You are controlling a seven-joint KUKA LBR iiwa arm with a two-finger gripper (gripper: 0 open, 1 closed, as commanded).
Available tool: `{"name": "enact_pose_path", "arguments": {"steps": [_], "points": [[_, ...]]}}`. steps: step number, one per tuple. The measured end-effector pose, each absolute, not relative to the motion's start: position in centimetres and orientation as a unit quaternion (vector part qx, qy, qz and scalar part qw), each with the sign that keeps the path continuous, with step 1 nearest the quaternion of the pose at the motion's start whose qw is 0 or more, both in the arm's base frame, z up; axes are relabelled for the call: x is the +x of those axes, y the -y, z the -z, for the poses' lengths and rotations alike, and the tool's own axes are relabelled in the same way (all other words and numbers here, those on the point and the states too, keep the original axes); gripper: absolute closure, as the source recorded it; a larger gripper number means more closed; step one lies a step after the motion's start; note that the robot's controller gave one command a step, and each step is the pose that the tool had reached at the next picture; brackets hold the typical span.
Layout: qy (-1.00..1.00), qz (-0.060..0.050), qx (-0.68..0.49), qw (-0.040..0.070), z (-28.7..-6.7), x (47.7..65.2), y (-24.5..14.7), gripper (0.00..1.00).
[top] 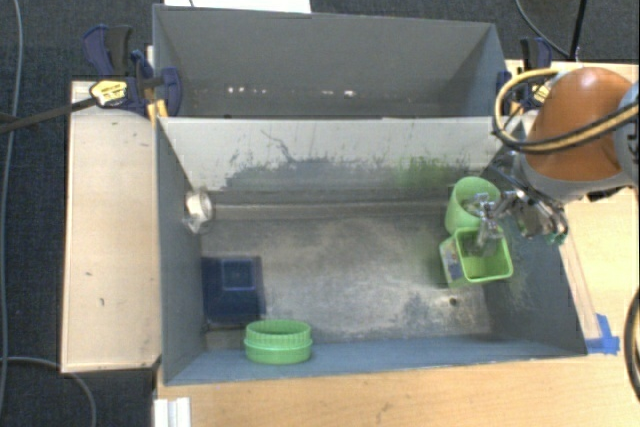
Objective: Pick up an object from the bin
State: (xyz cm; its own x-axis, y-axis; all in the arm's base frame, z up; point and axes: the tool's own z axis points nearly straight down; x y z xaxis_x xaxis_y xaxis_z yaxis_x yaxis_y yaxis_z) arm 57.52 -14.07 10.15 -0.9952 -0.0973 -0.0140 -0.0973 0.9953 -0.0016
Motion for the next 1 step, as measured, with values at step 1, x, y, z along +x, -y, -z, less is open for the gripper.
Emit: {"name": "enact_pose_path", "arguments": {"steps": [1], "points": [[-0.999, 0.000, -0.049, 0.007, -11.63, 56.60, 13.87, 1.00]]}}
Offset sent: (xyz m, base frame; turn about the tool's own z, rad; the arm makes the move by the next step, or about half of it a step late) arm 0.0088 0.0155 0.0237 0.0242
